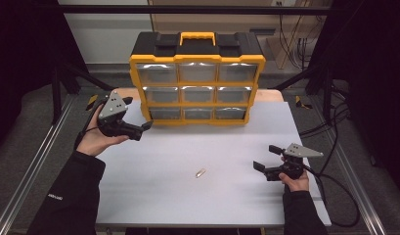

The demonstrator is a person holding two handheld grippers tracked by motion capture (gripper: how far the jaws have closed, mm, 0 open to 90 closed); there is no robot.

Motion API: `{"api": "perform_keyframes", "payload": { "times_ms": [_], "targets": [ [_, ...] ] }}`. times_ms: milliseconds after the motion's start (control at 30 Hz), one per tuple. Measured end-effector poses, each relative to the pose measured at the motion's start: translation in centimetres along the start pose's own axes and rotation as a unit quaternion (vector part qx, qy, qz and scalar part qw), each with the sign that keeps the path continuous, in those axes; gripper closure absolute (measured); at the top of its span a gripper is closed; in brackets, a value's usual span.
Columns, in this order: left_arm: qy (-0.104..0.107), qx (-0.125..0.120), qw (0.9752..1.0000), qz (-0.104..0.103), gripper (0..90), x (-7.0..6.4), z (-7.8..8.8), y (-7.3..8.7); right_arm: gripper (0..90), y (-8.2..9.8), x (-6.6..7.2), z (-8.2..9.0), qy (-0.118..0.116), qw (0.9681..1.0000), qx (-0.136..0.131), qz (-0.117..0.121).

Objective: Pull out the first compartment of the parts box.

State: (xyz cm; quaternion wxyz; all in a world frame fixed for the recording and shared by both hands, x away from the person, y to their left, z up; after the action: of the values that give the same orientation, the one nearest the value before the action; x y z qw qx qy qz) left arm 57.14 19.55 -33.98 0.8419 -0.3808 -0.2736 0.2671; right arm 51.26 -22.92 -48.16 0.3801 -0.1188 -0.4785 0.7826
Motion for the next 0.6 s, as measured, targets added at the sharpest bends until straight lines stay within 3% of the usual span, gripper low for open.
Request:
{"api": "perform_keyframes", "payload": {
  "times_ms": [600],
  "targets": [
    [-0.012, 0.014, 0.9995, -0.024, 0.0, 0.5, -0.2, -1.2, 0.8, 0.0, 0.0, 0.0, 0.0, 1.0, 0.0, 0.0]
  ]
}}
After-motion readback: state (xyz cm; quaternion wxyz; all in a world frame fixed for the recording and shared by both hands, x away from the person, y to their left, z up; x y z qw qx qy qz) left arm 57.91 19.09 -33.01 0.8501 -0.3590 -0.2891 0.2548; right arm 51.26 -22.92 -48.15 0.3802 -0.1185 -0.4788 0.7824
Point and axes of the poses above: each handheld gripper's, and its own axes: z roughly backward along the jaws, y roughly out of its underside, x roughly to its left, the point moved 7 cm from there along -z, roughly forward along the jaws, and after that the axes turned 12 degrees about x, right-handed, at the moved point
